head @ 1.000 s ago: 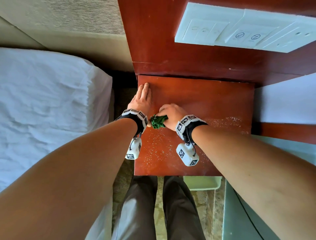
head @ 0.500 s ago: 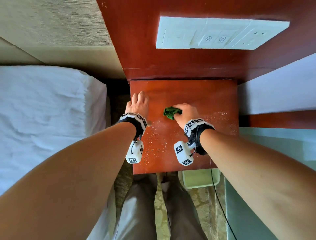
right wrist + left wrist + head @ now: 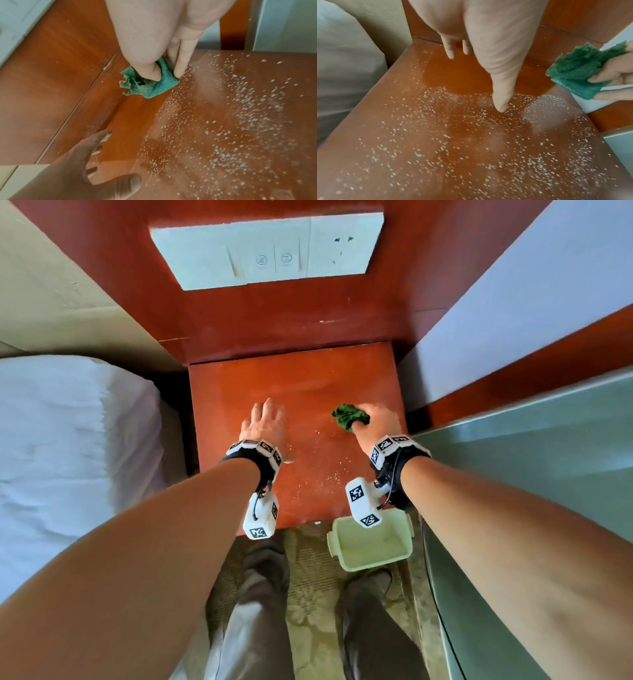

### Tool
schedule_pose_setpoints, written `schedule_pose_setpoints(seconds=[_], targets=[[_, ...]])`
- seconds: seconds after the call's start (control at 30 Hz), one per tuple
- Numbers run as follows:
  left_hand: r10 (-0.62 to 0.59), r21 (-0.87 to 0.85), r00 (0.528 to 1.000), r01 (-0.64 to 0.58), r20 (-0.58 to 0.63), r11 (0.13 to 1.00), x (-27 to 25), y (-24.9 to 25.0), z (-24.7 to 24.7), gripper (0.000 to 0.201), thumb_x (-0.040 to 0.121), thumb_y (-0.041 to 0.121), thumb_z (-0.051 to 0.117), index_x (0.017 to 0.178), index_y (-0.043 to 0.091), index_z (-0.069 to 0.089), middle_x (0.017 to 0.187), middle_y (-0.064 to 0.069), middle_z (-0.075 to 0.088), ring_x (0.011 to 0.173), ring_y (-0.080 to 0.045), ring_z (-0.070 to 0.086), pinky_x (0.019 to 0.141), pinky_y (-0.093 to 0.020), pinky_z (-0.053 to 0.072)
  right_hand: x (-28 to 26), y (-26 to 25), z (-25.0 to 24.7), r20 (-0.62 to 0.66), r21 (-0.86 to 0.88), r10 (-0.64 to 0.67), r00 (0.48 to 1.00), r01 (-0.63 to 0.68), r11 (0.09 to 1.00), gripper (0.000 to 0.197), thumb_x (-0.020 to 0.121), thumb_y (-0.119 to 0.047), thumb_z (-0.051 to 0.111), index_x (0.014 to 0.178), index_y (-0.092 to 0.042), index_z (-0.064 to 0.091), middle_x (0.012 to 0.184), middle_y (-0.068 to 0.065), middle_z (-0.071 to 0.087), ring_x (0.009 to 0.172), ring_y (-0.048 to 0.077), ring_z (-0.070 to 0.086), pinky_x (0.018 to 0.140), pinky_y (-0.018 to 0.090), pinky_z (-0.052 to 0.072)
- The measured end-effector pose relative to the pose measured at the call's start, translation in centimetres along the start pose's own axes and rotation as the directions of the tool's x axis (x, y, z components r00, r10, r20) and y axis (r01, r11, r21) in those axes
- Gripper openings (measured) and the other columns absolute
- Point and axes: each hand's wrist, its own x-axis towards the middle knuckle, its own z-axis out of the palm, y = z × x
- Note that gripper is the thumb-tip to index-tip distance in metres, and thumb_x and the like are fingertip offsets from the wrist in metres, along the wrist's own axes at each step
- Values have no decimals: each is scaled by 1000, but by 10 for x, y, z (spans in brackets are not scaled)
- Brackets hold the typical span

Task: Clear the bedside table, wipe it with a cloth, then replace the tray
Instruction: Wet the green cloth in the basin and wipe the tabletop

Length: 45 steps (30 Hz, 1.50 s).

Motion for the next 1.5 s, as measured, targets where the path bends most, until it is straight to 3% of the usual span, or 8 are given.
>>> schedule_pose_setpoints(seconds=[0.3,0.5,0.63,0.97,1.23,1.5], targets=[[-25,-58,996,20,-84,998,-16,78,29,123,61,48,87,154,19,10,161,-6,6,148,-33,7,116,-54,22,-6,77,-24,-46,145,38,998,-31,989,39,87,-16,55,126,-17,61,123,6,64,111,27,60,93,32,46],[16,-60,999,-19,-43,998,-2,105,50,130,59,48,88,155,22,5,161,-3,3,149,-32,4,115,-55,20,7,114,-28,-81,135,111,990,-100,986,38,88,-14,54,125,-16,62,120,8,65,113,29,58,95,34,46],[82,2,996,-82,-30,997,16,114,65,137,56,53,88,156,21,0,161,-3,-1,149,-33,1,115,-57,19,23,126,-34,-106,146,145,984,-128,981,37,87,-12,53,123,-17,63,119,8,65,112,28,59,93,31,45],[104,91,994,-100,-43,991,31,113,91,145,52,65,84,155,19,-6,162,-4,-12,150,-30,-7,119,-52,9,65,116,-28,-106,24,23,994,-21,999,44,87,-7,51,128,-17,60,126,8,61,117,26,56,99,29,44],[93,113,995,-88,-32,990,33,114,92,146,51,68,82,156,19,-7,162,-4,-15,150,-29,-8,120,-49,6,98,107,-21,-7,-146,-59,998,57,988,51,87,-5,45,134,-21,54,130,11,54,119,32,52,102,37,44],[77,113,997,-78,11,991,32,117,89,145,53,65,83,156,17,-8,162,-5,-17,149,-30,-12,121,-51,6,97,114,-27,183,-237,-111,977,153,959,43,89,-12,55,130,-25,60,133,3,58,119,30,54,106,39,43]])
